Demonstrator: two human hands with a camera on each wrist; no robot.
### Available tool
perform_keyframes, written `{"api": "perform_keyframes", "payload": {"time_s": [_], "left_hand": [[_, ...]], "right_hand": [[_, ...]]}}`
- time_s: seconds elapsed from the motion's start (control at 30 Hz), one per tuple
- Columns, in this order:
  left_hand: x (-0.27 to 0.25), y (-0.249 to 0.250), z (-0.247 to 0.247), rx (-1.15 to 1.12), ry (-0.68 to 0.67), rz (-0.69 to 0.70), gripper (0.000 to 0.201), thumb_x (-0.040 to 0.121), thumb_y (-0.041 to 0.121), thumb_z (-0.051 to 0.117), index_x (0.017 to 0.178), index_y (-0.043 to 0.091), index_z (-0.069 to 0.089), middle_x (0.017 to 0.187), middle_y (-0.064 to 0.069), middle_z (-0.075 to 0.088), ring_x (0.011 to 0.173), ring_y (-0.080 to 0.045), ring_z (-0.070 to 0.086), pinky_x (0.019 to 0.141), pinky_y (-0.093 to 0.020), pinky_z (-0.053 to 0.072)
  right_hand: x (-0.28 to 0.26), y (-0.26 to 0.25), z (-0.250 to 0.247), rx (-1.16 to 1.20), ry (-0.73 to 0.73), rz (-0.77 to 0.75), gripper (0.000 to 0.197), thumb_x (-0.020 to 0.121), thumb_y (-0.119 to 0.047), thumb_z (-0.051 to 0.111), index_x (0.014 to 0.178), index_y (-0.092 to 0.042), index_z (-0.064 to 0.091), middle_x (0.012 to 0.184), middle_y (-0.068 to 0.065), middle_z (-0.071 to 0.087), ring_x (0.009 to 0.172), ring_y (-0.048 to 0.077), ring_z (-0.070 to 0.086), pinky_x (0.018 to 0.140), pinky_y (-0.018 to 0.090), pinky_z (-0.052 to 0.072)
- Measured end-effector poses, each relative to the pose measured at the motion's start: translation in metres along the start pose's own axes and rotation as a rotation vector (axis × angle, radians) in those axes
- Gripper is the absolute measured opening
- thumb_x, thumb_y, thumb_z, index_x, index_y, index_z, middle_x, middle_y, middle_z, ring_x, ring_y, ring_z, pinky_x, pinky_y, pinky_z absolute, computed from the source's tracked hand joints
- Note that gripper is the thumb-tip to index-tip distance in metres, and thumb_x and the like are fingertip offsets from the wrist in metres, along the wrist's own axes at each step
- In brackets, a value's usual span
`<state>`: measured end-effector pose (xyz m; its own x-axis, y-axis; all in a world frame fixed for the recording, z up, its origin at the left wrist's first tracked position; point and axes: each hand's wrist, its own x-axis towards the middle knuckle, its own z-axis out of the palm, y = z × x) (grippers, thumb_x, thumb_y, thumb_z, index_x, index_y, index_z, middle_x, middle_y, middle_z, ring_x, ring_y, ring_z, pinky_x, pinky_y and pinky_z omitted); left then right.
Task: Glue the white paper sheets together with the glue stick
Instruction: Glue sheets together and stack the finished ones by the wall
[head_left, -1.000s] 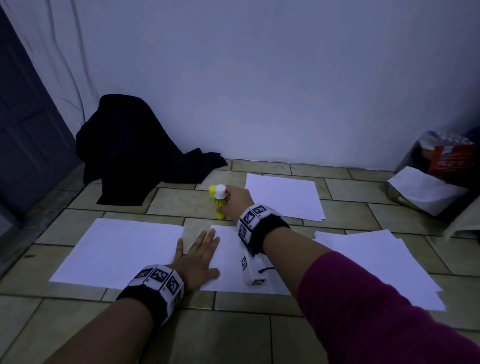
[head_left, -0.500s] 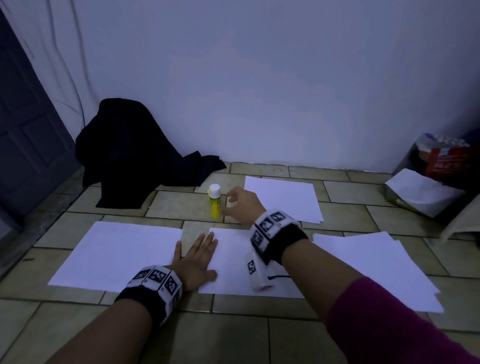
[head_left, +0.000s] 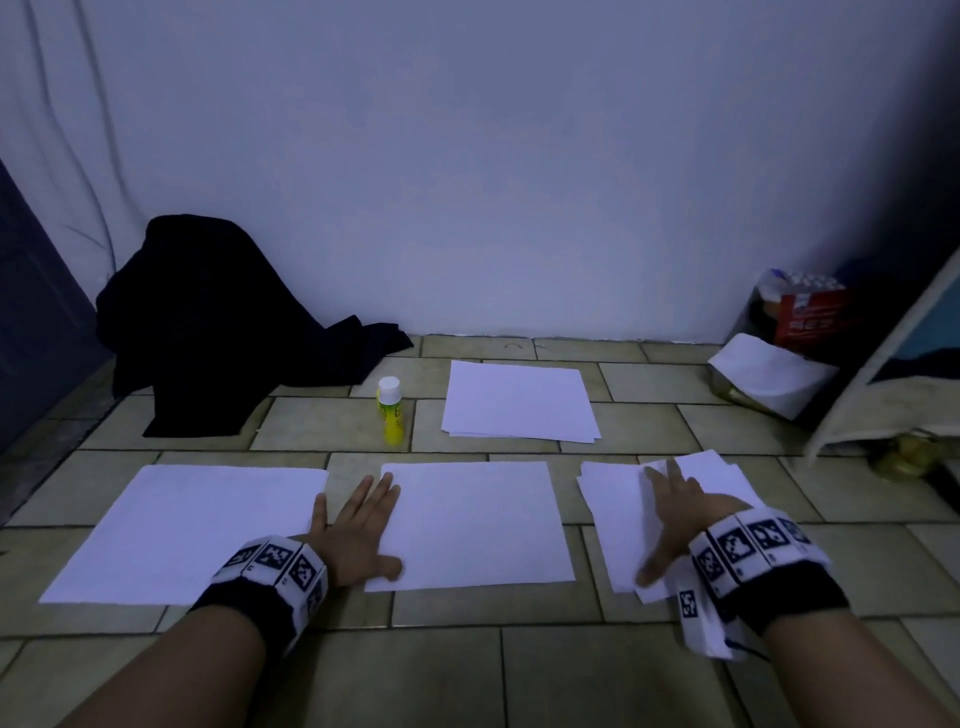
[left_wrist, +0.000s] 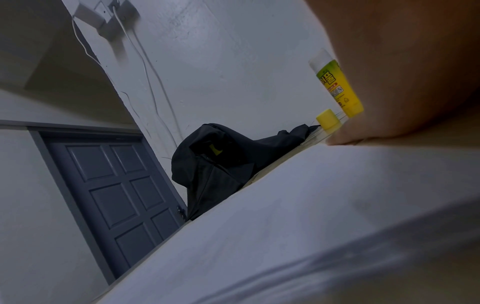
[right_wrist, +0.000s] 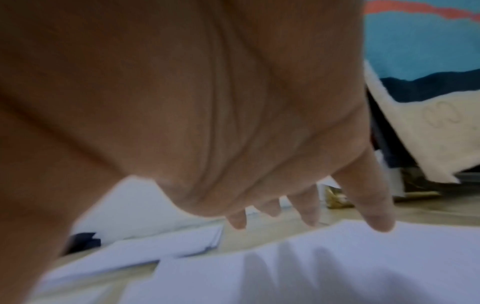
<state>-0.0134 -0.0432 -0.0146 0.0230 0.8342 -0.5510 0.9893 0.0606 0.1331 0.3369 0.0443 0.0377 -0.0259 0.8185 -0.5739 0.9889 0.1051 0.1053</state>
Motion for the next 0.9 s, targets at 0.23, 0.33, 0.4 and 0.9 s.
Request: {"api": "perform_keyframes", "payload": {"time_s": [0.23,0.33,0.4,0.9], "left_hand": [[-0.004,-0.004,0.000,-0.063,0.034,0.051,0.101,0.088,0.048,0.055,0.151,0.021,-0.018,0.158,0.006,-0.026,0.145,-0.013,-0.023,0.113,-0.054,-0.015],[-0.006,-0.007,0.000,-0.104,0.034,0.084,0.110,0.071,0.059,0.051,0.152,0.024,-0.016,0.158,0.007,-0.023,0.145,-0.013,-0.023,0.112,-0.054,-0.017],[-0.007,-0.005,0.000,-0.102,0.040,0.084,0.106,0.080,0.055,0.058,0.152,0.025,-0.014,0.159,0.008,-0.022,0.145,-0.013,-0.022,0.112,-0.055,-0.016],[-0.004,0.004,0.001,-0.053,0.037,0.038,0.102,0.086,0.054,0.056,0.152,0.024,-0.016,0.157,0.007,-0.026,0.145,-0.017,-0.024,0.112,-0.060,-0.011]], "right_hand": [[-0.002,0.015,0.024,0.235,0.095,-0.075,0.137,0.060,-0.041,0.087,0.150,-0.012,-0.012,0.159,0.004,0.004,0.146,0.022,0.011,0.115,0.039,0.024],[-0.006,0.021,0.018,0.313,0.092,-0.145,0.116,0.068,-0.037,0.083,0.151,-0.016,0.005,0.155,0.002,0.024,0.138,0.021,0.031,0.109,0.031,0.031],[-0.010,0.025,0.015,0.311,0.084,-0.152,0.095,0.077,-0.038,0.076,0.149,-0.019,0.017,0.148,0.002,0.038,0.131,0.020,0.040,0.102,0.029,0.034],[-0.044,-0.130,0.000,0.678,0.220,-0.412,0.080,0.091,0.000,0.044,0.153,-0.014,-0.004,0.160,0.004,0.002,0.147,0.021,0.008,0.118,0.032,0.012]]}}
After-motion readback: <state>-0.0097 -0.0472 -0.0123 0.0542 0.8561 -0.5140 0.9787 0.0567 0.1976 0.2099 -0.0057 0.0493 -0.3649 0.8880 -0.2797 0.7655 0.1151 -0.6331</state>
